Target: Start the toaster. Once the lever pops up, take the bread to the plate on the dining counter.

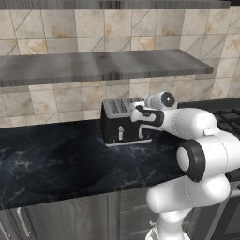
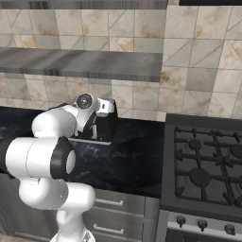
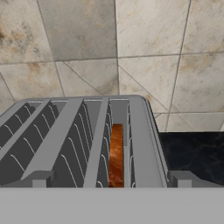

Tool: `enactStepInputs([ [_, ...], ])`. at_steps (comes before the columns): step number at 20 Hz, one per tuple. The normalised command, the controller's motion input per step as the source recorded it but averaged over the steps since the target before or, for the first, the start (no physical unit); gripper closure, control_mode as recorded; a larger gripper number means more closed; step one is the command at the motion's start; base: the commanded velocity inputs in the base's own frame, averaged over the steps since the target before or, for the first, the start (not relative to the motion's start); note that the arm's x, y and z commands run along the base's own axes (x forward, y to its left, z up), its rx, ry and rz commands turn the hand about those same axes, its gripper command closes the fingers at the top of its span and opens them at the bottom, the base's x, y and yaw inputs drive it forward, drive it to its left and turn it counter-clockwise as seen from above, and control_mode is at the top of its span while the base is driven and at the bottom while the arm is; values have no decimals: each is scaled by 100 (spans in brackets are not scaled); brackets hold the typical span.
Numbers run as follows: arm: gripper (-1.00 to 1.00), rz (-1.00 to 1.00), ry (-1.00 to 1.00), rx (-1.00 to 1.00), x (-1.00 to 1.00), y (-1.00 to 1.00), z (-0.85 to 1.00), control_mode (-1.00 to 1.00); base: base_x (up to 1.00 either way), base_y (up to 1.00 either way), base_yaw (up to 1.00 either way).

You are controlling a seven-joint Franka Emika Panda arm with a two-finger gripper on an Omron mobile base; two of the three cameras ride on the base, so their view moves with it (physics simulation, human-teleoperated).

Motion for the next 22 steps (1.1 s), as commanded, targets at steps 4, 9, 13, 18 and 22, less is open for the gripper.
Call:
enactStepInputs([
  [4, -100, 0, 0, 0, 0, 0, 0, -100, 0, 0, 0],
  [9, -100, 0, 0, 0, 0, 0, 0, -100, 0, 0, 0],
  [13, -100, 0, 0, 0, 0, 0, 0, -100, 0, 0, 0],
  [18, -100, 0, 0, 0, 0, 0, 0, -100, 0, 0, 0],
  [22, -100, 0, 0, 0, 0, 0, 0, -100, 0, 0, 0],
])
